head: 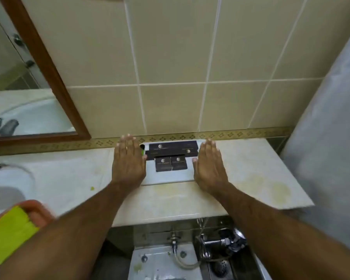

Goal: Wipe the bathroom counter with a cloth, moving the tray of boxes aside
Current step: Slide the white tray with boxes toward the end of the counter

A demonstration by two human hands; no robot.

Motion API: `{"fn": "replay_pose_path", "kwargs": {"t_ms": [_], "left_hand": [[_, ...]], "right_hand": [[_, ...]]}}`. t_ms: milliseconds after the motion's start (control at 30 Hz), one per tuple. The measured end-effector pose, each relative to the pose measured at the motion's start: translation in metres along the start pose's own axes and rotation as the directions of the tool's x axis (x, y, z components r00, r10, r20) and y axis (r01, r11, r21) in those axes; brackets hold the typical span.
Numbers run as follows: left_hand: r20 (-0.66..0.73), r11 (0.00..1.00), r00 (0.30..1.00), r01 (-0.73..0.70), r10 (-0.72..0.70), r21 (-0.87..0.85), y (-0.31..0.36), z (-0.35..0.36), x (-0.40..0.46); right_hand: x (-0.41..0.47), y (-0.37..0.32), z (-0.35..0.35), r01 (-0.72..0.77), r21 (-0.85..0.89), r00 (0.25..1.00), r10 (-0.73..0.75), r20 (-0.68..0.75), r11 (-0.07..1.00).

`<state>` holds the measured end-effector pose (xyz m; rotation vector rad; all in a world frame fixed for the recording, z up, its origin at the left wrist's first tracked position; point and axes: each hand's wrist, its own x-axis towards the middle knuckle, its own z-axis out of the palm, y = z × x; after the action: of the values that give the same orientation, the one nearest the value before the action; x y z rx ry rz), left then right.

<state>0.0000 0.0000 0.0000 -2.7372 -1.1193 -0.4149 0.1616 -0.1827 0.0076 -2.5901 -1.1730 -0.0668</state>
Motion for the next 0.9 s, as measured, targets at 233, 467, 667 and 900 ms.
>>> {"fn": "replay_pose_path", "kwargs": {"t_ms": [233,467,667,900], "left_hand": [[0.185,0.963,0.946,0.269,-0.268,0.021,0.005,0.02,0.014],[0.257,0.923,0.898,0.382,-0.357,-0.052,0.013,0.026,0.02],[0.19,0.933,0.93,0.339,-0.314,-0.12,0.013,0.014,0.029],[0.161,0.983,0.987,0.055,-0.027,-0.174,0.097,-0.021,0.067]], "right_hand": [[0.045,0.027,0.016,-0.318,-0.094,0.948,0.319,-0.009,0.943],[0.078,0.031,0.002,-0.632,0.133,0.773,0.609,0.179,0.763],[0.066,0.044,-0.023,-0.603,0.156,0.797,0.58,0.169,0.783],[-0.03,0.118,-0.077,-0.746,0.387,0.637,0.75,0.18,0.541]]}}
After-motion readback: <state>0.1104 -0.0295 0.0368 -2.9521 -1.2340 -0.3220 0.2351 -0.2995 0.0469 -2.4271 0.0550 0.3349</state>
